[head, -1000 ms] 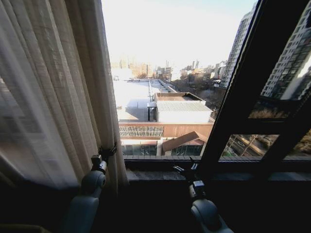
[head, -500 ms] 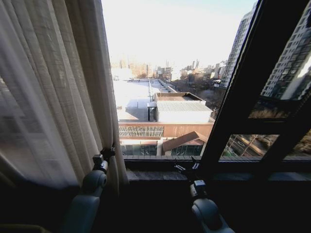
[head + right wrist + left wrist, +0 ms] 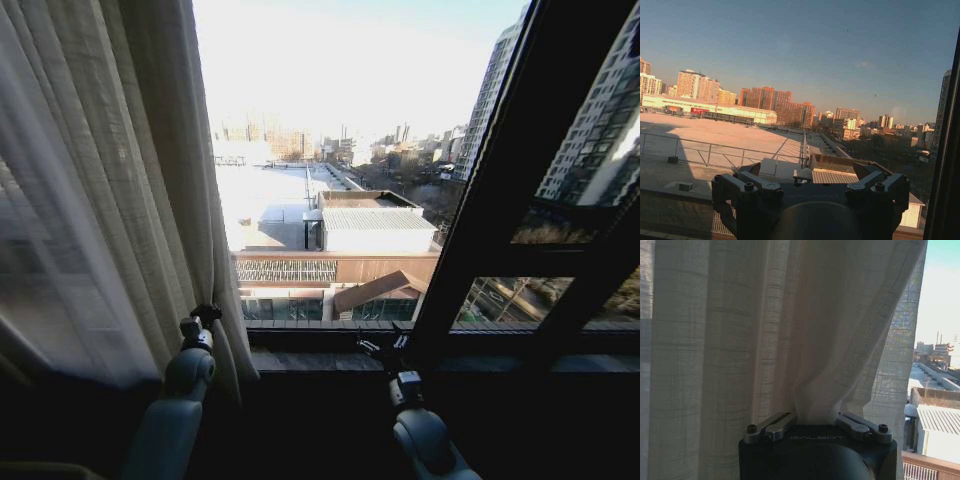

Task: Open the curtains by pulling them apart, changing their state from closed to fully open.

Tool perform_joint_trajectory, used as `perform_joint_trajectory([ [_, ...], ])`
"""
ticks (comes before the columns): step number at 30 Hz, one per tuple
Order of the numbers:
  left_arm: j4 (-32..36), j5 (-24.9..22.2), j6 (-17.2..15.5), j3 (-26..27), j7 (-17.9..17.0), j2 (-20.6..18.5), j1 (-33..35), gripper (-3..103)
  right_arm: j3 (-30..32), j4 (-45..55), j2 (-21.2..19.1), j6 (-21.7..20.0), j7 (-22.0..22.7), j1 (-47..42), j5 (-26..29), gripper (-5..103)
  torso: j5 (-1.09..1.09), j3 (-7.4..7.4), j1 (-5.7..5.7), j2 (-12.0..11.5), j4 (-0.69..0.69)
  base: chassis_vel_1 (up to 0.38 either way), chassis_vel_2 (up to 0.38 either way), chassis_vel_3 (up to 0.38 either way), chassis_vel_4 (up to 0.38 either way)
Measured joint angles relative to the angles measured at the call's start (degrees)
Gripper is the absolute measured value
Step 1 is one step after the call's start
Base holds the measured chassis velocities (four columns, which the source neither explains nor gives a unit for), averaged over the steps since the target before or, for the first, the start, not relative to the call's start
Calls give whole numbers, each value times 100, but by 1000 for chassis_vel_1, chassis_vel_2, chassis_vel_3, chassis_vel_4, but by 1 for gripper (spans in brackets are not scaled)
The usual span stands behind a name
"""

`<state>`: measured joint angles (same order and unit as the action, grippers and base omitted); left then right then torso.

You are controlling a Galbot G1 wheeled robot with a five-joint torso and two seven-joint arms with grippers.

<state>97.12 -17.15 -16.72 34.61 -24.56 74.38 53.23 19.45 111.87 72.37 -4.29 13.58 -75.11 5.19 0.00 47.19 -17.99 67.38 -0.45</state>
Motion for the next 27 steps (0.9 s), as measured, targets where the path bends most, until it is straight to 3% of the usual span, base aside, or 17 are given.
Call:
perform_joint_trajectory([
  [1,-23,8,-6,91,-118,-3,-23,0,0,2,0,5,-2,-4,0,100,0,0,0,0,-1,0,0,0,0],
  [2,-81,20,-41,410,-472,-33,-79,0,0,8,1,21,-7,-15,0,100,-1,0,0,0,-2,0,0,0,0],
  [3,-81,20,-41,410,-472,-33,-79,0,0,8,1,21,-7,-15,0,100,-1,0,0,0,-2,0,0,0,0],
  [8,-603,186,100,1808,-1978,-296,-356,0,-27,15,76,86,-25,-45,-8,100,4,-1,1,0,2,0,0,0,0],
  [12,-864,410,147,2193,-2340,-476,-458,0,-55,16,115,93,-30,-45,-32,100,-3,0,1,0,7,0,0,0,0],
  [14,-732,478,64,2174,-2247,-565,-349,0,-60,19,120,94,-33,-44,-34,100,-4,0,0,0,5,0,0,0,0],
  [15,-504,523,-33,2100,-2029,-580,-208,-1,-61,19,120,94,-34,-44,-35,100,-3,0,0,0,4,0,0,0,0],
  [16,-226,568,-181,1990,-1743,-550,-44,4,-59,17,120,95,-34,-46,-36,100,0,0,0,0,2,0,0,0,0],
  [17,-226,568,-181,1990,-1743,-550,-44,4,-59,17,120,95,-34,-46,-36,100,0,0,0,0,2,0,0,0,0],
  [19,157,677,-306,1748,-1398,-426,209,15,-57,16,118,96,-34,-48,-37,100,1,0,1,0,0,0,0,0,0],
  [22,396,718,-372,1502,-1230,-286,388,20,-58,19,117,96,-34,-48,-36,100,2,0,1,0,-1,0,0,0,0],
  [24,728,666,-365,1221,-733,-234,718,31,-56,34,111,95,-34,-48,-32,100,2,0,1,0,-1,0,0,0,0],
  [25,968,645,-296,1083,-300,-237,983,36,-47,46,106,95,-34,-51,-24,100,1,0,0,0,-1,0,0,0,0],
  [26,968,645,-296,1083,-300,-237,983,36,-47,46,106,95,-34,-51,-24,100,1,0,0,0,-1,0,0,0,0],
  [27,1122,639,-248,1019,-31,-240,1155,36,-45,46,105,95,-34,-52,-19,100,0,0,0,0,0,0,0,0,0],
])
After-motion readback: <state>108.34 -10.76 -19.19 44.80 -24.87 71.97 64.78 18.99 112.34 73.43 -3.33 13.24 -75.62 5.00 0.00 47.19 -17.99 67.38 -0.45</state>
